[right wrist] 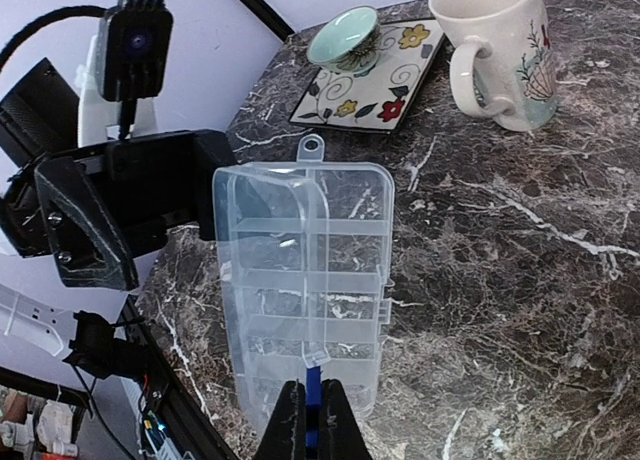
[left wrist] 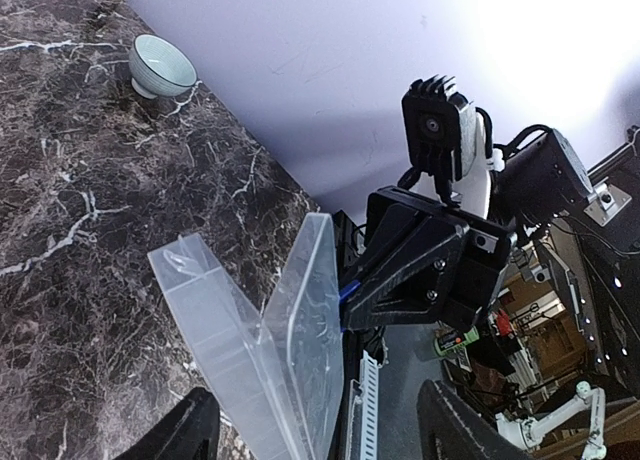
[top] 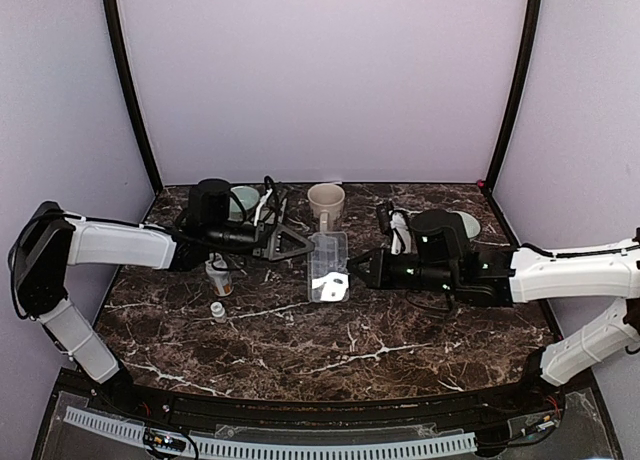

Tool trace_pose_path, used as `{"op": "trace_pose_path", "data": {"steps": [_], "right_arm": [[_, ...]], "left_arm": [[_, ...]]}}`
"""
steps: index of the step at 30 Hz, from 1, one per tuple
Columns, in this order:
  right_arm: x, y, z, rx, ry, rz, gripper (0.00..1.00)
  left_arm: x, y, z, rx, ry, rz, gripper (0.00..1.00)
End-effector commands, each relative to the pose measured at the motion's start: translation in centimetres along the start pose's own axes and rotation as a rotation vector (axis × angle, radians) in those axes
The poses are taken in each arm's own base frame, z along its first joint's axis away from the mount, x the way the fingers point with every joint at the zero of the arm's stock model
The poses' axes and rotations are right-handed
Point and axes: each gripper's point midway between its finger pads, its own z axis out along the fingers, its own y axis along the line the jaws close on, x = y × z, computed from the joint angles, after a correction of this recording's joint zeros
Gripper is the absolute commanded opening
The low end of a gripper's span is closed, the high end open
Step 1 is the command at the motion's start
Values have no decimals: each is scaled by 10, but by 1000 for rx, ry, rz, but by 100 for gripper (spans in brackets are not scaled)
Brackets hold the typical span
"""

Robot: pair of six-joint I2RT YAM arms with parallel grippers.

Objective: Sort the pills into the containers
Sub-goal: Open the lid of the pill container, then pass from the right arm to the left

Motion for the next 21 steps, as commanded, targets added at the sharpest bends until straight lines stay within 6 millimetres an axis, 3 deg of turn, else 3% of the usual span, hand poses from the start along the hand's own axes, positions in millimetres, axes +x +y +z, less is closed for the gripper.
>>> {"op": "trace_pose_path", "data": {"steps": [1,10,14,21], "right_arm": [[-5,-4,4,98,-22,34,0],[9,-17,7,305,-22,60,0],[13,-23,8,371,-44,109,0],[6,-39,15,565,-138,237,0]], "left_arm": [[1,8,-8,-103,-31,20,71],[9,44,-28,-348,-78,7,73],[14,46,-34,-390,-91,21,73],[47,30,-3,-457,-11,168,73]]}}
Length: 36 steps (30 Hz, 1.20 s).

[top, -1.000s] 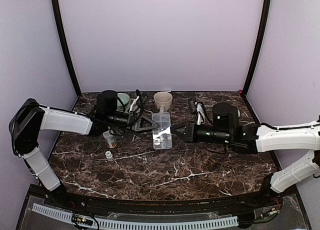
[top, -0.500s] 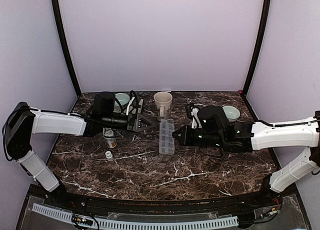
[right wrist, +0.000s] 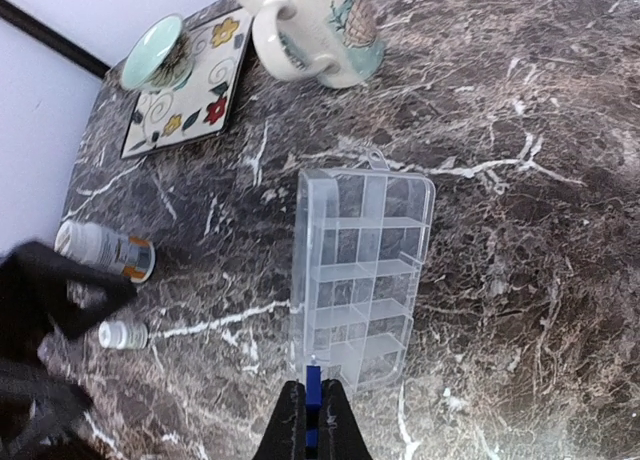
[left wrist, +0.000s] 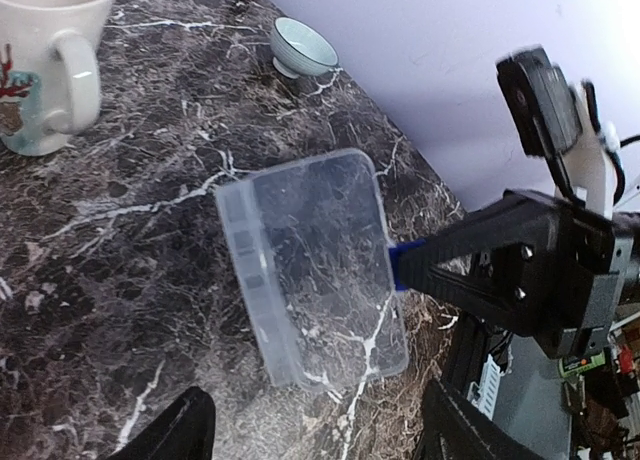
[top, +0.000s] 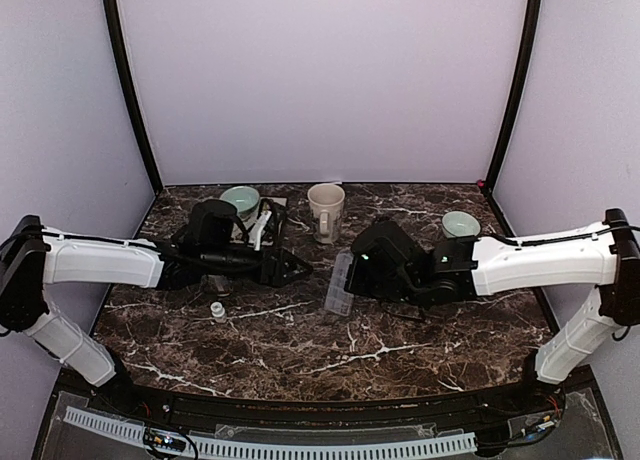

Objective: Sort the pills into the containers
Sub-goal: Pass from the right arm to the left

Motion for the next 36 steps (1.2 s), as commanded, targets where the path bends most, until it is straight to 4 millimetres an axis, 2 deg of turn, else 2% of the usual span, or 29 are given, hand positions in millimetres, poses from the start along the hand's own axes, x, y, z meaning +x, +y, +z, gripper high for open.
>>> {"op": "trace_pose_path", "data": {"steps": [1,4,9,17,27,36], "right_arm": [[-20,0,0,137,-114,151,0],[-19,-2,11,243,-121,204,0],[-9,-2,28,387,-86,252,0],[5,6,39,350,-44,356,0],[15,19,48,297,14,401,0],[13,25,51,264,42,417,0]], "left_arm": [[23,-17,10,-74,28,146,73],[35,-19,14,-129,32,200,73],[49,-11,2,-198,-19,245,73],[55,-3,-3,-275,-73,297,74],[61,-5,24,-275,-37,357,76],[67,-3,42,-273,-11,390,76]]}}
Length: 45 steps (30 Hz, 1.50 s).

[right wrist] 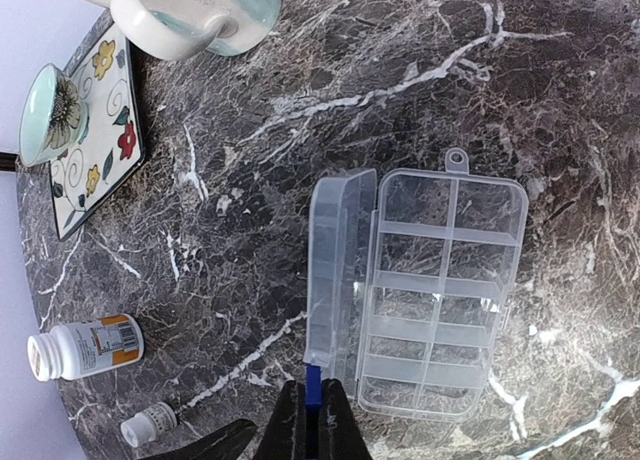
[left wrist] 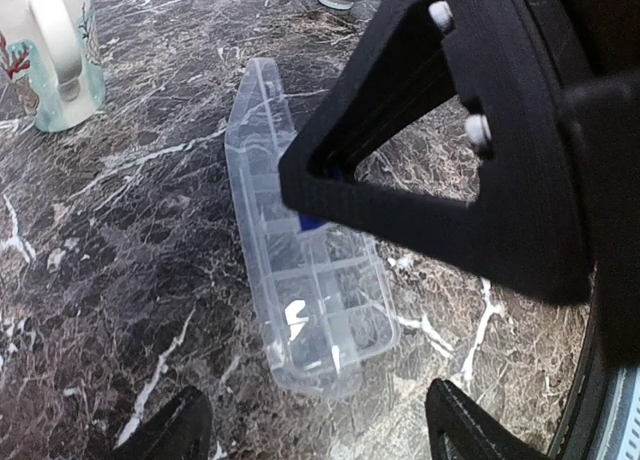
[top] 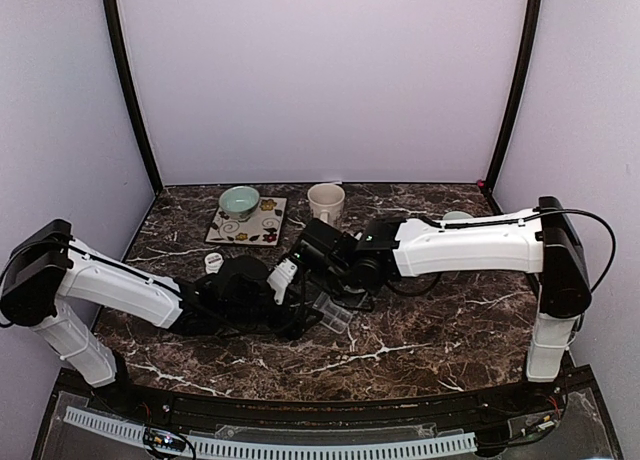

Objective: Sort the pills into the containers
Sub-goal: Pass from the right arm to the left

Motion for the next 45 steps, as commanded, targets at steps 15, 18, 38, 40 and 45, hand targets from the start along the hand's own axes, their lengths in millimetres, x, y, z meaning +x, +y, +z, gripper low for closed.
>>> {"op": "trace_pose_path", "data": {"steps": [15,18,38,40,45], "right_arm": [[7,0,8,-48,97,35,0],[5,0,10,-52,102,43,0],[-4,12,2,-94,91,39,0],[-4,12,3,-92,92,34,0],[-2,10,5,-95,105,32,0]], "left_arm": [[-18,15,37,-135,-35,84,47],[-16,15,43,-132,-22,90,39],[-8,24,46,-184,-1,137,26],[-5,25,47,-185,8,144,25],[-2,26,48,-190,15,163,23]]}}
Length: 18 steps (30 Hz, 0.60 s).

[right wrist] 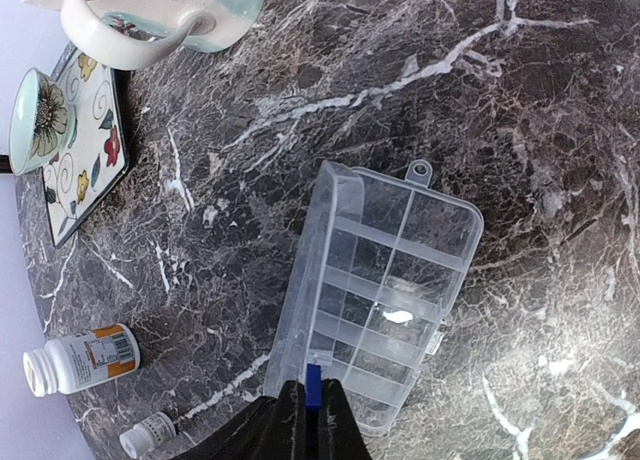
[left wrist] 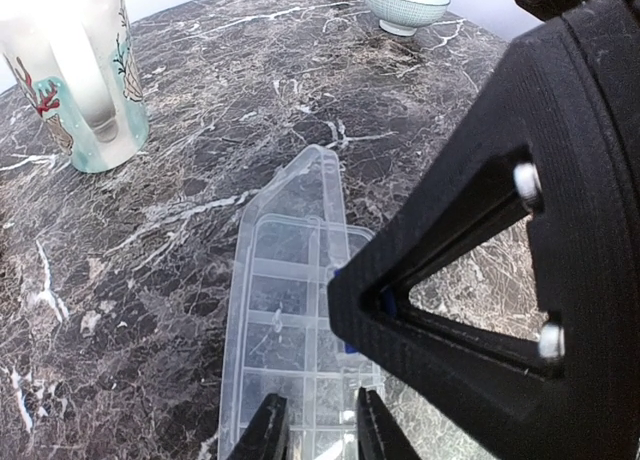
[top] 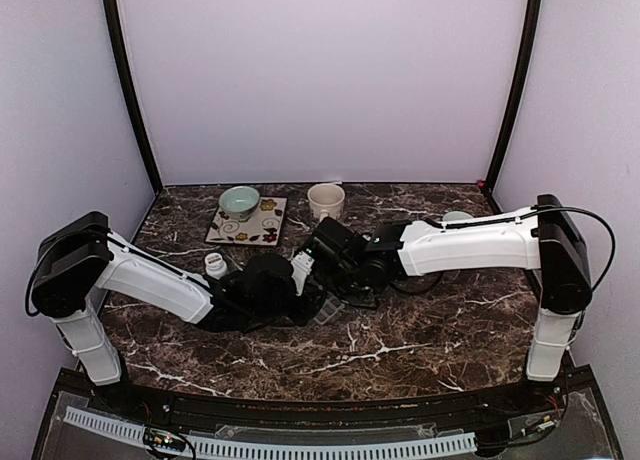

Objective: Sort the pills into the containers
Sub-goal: Pass from the right arm to the left

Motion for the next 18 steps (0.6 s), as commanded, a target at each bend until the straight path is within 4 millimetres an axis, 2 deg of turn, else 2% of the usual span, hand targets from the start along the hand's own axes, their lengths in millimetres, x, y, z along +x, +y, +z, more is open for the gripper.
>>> {"op": "trace_pose_path", "data": {"steps": [1,4,18], "right_arm": [[1,18,-16,-71,37,-4,0],[0,18,-15,-73,37,-13,0],[3,20,-15,-112,57,-94,12]], "left_arm": [[16,5,5,-40,55,129,22],[17,7,4,-47,52,147,21],[20,0,5,-1,55,176,13]]}}
